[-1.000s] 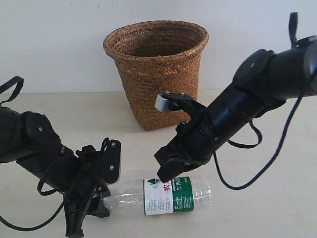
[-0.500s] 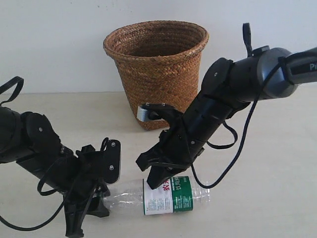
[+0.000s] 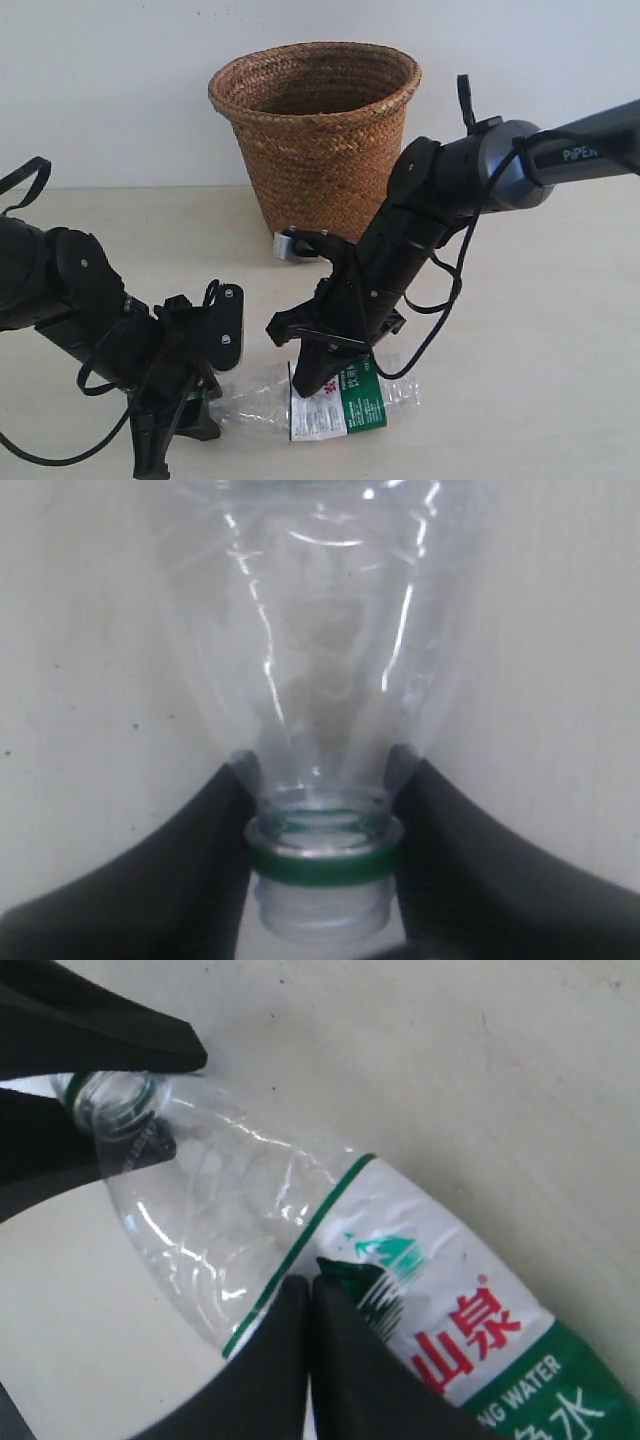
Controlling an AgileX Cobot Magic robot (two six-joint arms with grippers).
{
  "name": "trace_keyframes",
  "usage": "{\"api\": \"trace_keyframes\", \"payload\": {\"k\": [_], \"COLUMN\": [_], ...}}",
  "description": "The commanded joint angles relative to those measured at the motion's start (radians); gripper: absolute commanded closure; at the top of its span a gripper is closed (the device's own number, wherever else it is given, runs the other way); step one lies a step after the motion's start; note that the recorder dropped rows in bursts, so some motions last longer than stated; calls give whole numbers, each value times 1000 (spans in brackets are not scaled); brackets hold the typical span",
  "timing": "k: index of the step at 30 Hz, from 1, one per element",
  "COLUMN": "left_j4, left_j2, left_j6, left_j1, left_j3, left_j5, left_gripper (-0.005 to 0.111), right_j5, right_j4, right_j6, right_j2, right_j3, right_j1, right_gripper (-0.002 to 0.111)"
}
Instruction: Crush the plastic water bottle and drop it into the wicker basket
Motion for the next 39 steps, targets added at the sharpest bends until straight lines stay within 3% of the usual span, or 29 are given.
{"api": "trace_keyframes", "payload": {"k": [1, 8, 16, 25, 39], "left_j4": [-14, -14, -14, -14, -14], "left_j2": [10, 10, 10, 10, 10], "left_j6": [-33, -44, -48, -52, -64], "left_j1": [-8, -8, -6, -6, -6], "left_j3": [-3, -3, -3, -3, -3], "left_j5": [-13, -13, -13, -13, -24], "left_gripper": [102, 102, 102, 102, 102], "right_j5": [-13, 22, 205, 165, 226], "right_j4": [-160, -247, -280, -306, -216], "right_j6": [60, 143, 210, 234, 157], "right_j2": [111, 182, 184, 252, -86], "right_j3": [-33, -93, -191, -200, -248], "right_j1": [4, 4, 4, 13, 13], "right_gripper": [108, 108, 108, 108, 108]}}
